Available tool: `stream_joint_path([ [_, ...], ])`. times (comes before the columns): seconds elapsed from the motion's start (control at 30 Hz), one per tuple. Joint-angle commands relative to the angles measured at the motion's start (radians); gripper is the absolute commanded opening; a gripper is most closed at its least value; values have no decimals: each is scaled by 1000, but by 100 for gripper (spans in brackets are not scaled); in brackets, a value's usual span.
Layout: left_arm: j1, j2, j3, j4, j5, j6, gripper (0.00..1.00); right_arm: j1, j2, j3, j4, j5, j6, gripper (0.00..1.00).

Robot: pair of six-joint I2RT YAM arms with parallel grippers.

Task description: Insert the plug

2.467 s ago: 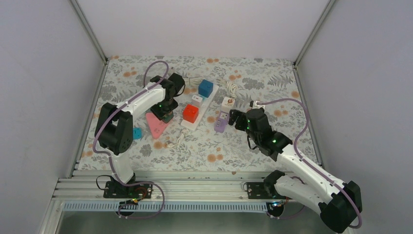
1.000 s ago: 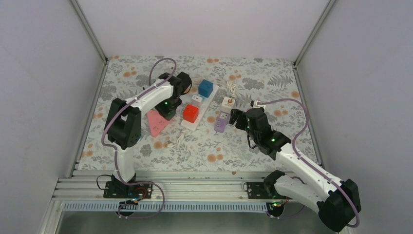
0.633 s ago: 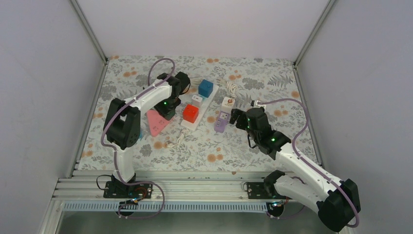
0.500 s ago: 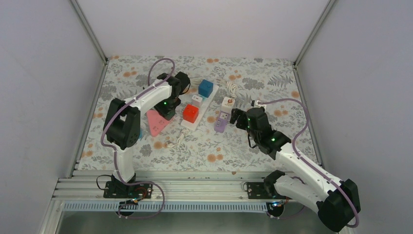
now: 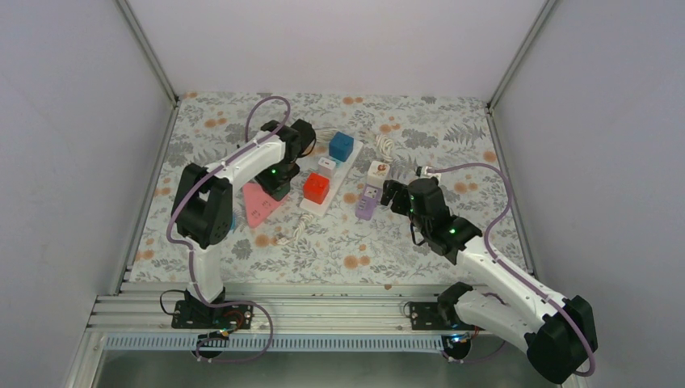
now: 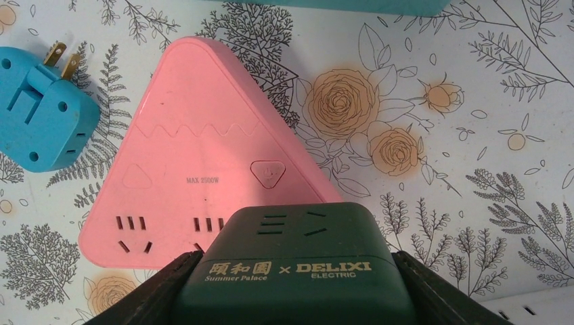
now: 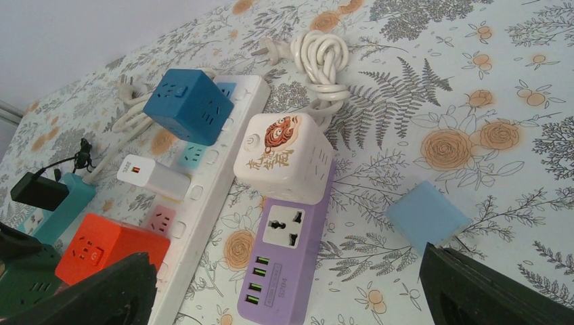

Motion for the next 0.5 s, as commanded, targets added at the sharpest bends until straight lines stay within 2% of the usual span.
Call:
stream_joint_path([
  [0.0, 3, -23, 18, -27, -10, 4, 54, -12, 2, -17, 19, 13, 12, 100],
  [0.47, 5, -90, 6, -19, 17, -4, 55, -14, 8, -20, 28, 2, 13, 100],
])
